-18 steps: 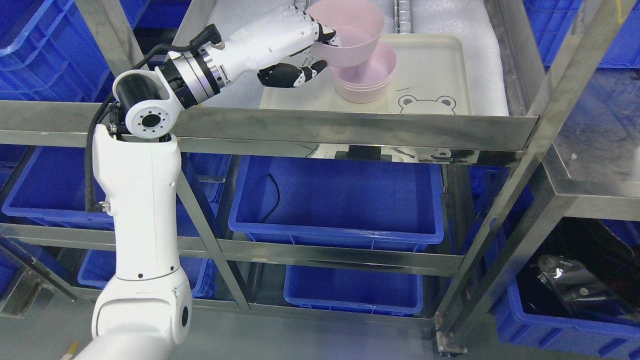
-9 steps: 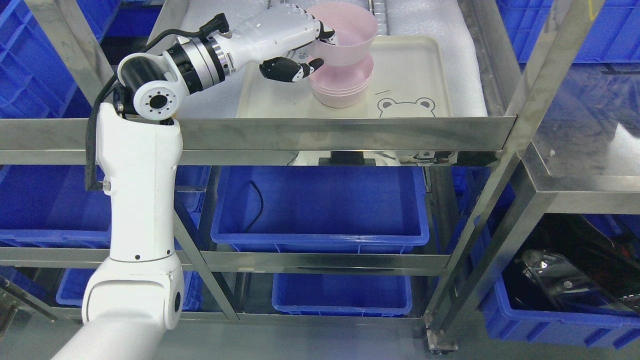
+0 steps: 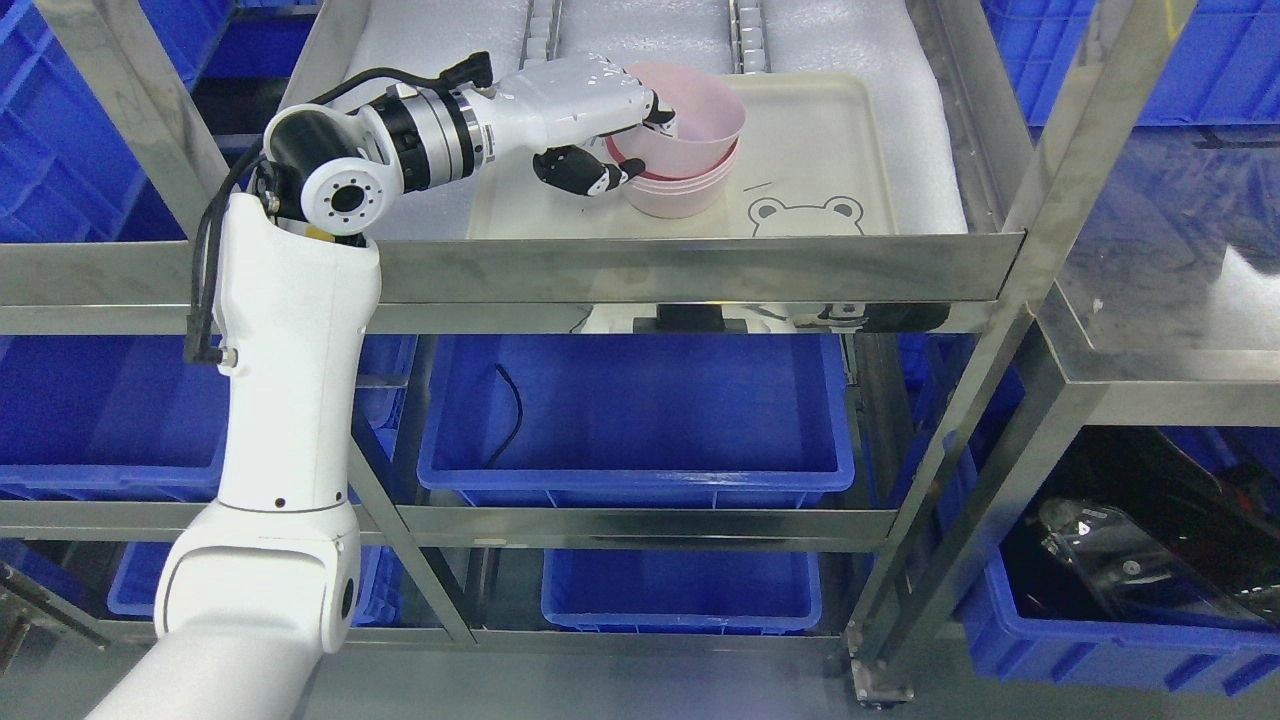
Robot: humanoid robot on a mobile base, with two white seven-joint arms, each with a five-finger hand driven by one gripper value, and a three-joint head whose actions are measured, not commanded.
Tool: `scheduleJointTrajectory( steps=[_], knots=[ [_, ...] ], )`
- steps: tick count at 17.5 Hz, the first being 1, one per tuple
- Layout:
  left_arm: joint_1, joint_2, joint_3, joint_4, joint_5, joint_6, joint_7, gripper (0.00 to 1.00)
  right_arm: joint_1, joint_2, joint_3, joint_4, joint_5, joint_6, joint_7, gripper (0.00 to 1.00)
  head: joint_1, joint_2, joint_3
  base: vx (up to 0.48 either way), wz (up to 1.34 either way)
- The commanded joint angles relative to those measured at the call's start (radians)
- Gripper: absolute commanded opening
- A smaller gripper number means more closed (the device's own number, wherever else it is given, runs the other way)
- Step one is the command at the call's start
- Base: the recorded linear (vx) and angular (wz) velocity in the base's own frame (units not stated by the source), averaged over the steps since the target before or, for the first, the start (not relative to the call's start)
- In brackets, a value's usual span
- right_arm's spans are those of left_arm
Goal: Stack pink IKEA bowl on shelf middle layer
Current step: 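Lower the pink bowl into the other bowl and open the left hand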
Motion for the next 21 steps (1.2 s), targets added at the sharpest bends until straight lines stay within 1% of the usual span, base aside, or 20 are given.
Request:
scheduleJointTrajectory(
  steps=[1, 3, 4, 5, 6, 7, 8, 10, 12, 14, 16, 17, 18, 19, 21],
  knots=[
    [-0.007, 0.011, -0.029, 0.032, -0.008, 0.004, 0.002, 0.44, 0.023, -0.018, 0.0, -0.017, 0.0, 0.0, 0.0, 1.0, 0.0, 0.0, 0.0, -0.009, 0.04],
    [-0.019, -0.009, 0.0, 0.032, 0.003, 0.003, 0.008, 0.66, 0.023, -0.018, 0.0, -0.017, 0.0, 0.0, 0.0, 1.0, 0.0, 0.0, 0.0, -0.005, 0.02],
    [-0.018, -0.035, 0.025, 0.031, 0.007, -0.004, 0.015, 0.75, 0.023, -0.018, 0.0, -0.017, 0.0, 0.0, 0.0, 1.0, 0.0, 0.0, 0.0, 0.0, 0.0],
    [-0.015, -0.093, 0.061, 0.029, 0.007, -0.008, 0.031, 0.85, 0.023, -0.018, 0.0, -0.017, 0.0, 0.0, 0.0, 1.0, 0.0, 0.0, 0.0, 0.0, 0.0],
    [-0.013, -0.108, 0.082, 0.028, 0.007, -0.008, 0.032, 0.95, 0.023, -0.018, 0.0, -0.017, 0.0, 0.0, 0.0, 1.0, 0.0, 0.0, 0.0, 0.001, -0.01],
    [-0.015, -0.108, 0.1, 0.026, 0.01, -0.004, 0.028, 1.0, 0.023, -0.018, 0.0, -0.017, 0.0, 0.0, 0.0, 1.0, 0.0, 0.0, 0.0, 0.001, -0.01],
    [-0.019, -0.108, 0.108, 0.026, 0.027, -0.001, 0.022, 1.0, 0.023, -0.018, 0.0, -0.017, 0.0, 0.0, 0.0, 1.0, 0.0, 0.0, 0.0, 0.0, 0.0],
    [-0.038, -0.108, 0.112, 0.026, 0.203, 0.03, 0.02, 1.0, 0.023, -0.018, 0.0, -0.017, 0.0, 0.0, 0.0, 1.0, 0.0, 0.0, 0.0, 0.0, 0.0],
    [-0.05, -0.108, 0.111, 0.026, 0.362, 0.109, 0.02, 1.0, 0.023, -0.018, 0.0, -0.017, 0.0, 0.0, 0.0, 1.0, 0.0, 0.0, 0.0, 0.0, 0.0],
    [-0.05, -0.108, 0.114, 0.02, 0.442, 0.144, 0.022, 1.0, 0.023, -0.018, 0.0, -0.017, 0.0, 0.0, 0.0, 1.0, 0.0, 0.0, 0.0, -0.004, 0.01],
    [-0.032, -0.108, 0.09, -0.035, 0.551, 0.176, 0.022, 1.0, 0.023, -0.018, 0.0, -0.017, 0.0, 0.0, 0.0, 1.0, 0.0, 0.0, 0.0, -0.008, 0.03],
    [-0.01, -0.108, 0.038, -0.052, 0.594, 0.217, 0.031, 1.0, 0.023, -0.018, 0.0, -0.017, 0.0, 0.0, 0.0, 1.0, 0.0, 0.0, 0.0, 0.0, 0.0],
    [0.014, -0.108, -0.02, -0.058, 0.616, 0.229, 0.035, 1.0, 0.023, -0.018, 0.0, -0.017, 0.0, 0.0, 0.0, 1.0, 0.0, 0.0, 0.0, 0.0, 0.0],
    [0.045, -0.108, -0.071, -0.069, 0.619, 0.225, 0.035, 1.0, 0.023, -0.018, 0.0, -0.017, 0.0, 0.0, 0.0, 1.0, 0.0, 0.0, 0.0, -0.026, 0.04],
    [0.151, -0.108, -0.224, -0.097, 0.619, 0.191, 0.051, 1.0, 0.023, -0.018, 0.0, -0.017, 0.0, 0.0, 0.0, 1.0, 0.0, 0.0, 0.0, -0.059, 0.07]
  ],
)
